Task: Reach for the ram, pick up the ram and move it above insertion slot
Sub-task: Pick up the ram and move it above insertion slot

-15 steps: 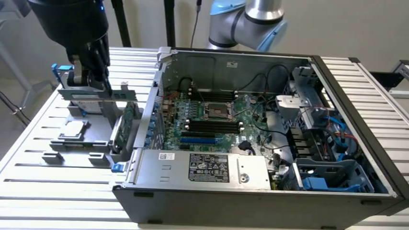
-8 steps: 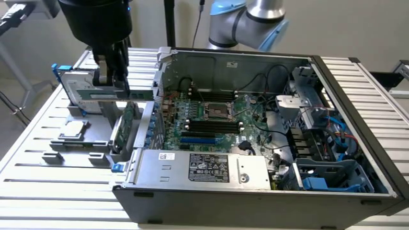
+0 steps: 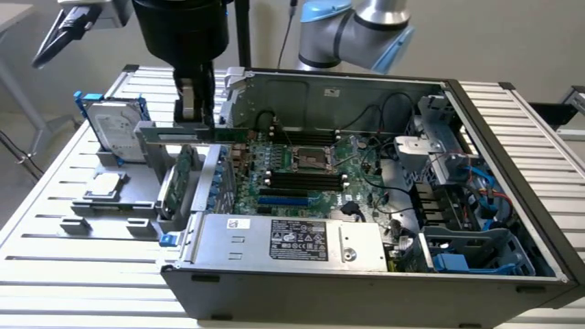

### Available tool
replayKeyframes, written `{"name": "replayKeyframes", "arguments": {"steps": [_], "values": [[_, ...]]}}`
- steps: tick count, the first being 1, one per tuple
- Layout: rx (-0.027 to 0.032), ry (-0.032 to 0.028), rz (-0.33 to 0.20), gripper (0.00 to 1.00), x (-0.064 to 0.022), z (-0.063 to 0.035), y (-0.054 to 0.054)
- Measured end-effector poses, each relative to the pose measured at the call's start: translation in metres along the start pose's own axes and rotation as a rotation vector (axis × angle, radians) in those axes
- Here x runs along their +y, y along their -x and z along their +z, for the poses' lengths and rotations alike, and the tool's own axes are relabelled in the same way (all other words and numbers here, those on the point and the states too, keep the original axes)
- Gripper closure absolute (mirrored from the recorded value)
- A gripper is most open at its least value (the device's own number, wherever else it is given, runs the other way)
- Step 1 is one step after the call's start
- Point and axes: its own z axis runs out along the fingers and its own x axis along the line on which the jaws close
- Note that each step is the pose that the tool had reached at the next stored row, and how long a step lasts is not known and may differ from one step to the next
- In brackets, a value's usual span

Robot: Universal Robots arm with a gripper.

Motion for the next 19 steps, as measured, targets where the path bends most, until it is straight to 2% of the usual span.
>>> {"name": "replayKeyframes", "arguments": {"steps": [10, 14, 19], "values": [[-0.0001, 0.0001, 0.000, 0.86, -0.0435, -0.0142, 0.001], [0.0000, 0.0001, 0.000, 0.86, -0.0592, -0.0150, 0.004], [0.0015, 0.0002, 0.000, 0.86, -0.0736, -0.0143, 0.014]]}}
